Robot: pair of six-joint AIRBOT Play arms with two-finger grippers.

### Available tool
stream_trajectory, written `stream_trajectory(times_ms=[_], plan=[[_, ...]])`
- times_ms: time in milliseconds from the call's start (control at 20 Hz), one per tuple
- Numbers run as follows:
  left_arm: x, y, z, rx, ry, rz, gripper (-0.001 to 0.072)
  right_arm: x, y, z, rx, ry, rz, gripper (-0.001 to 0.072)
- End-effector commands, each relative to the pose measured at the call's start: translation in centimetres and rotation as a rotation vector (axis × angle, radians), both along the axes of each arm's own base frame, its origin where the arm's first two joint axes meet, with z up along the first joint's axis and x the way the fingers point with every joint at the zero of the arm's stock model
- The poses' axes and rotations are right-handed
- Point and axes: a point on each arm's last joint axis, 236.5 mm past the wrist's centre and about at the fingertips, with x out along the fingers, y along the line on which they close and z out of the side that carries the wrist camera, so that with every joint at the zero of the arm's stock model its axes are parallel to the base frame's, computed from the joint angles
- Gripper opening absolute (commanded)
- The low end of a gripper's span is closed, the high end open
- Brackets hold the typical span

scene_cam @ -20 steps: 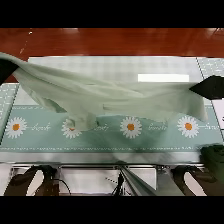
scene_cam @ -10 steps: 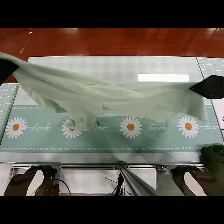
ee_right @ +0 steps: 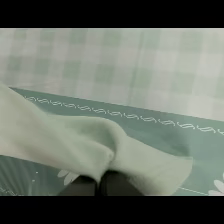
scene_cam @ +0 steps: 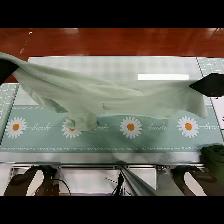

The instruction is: Fold the shirts.

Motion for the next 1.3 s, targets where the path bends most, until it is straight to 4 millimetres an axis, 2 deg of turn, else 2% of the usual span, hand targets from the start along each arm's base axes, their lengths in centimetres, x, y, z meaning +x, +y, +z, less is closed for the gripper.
stream_trajectory(times_ms=[0,850,950,1050,1250], plan=[[0.0,0.0,0.0,0.001,0.000,0.000,0.0035,0.3,0.1,0.2,0.008,-0.015,-0.001,0.0021],[0.1,0.1,0.2,0.000,-0.012,0.007,0.0035,1.1,0.2,0.9,0.007,-0.064,0.008,0.0021],[0.3,0.4,1.5,-0.003,-0.064,0.031,0.0035,1.5,1.2,2.2,0.042,-0.120,0.037,0.0021],[0.2,0.6,4.2,0.004,-0.148,0.053,0.0035,1.8,1.8,4.7,0.067,-0.192,0.046,0.0021],[-2.5,0.1,12.0,0.047,-0.363,0.065,0.0035,1.4,1.6,12.1,0.029,-0.407,0.037,0.0021]])
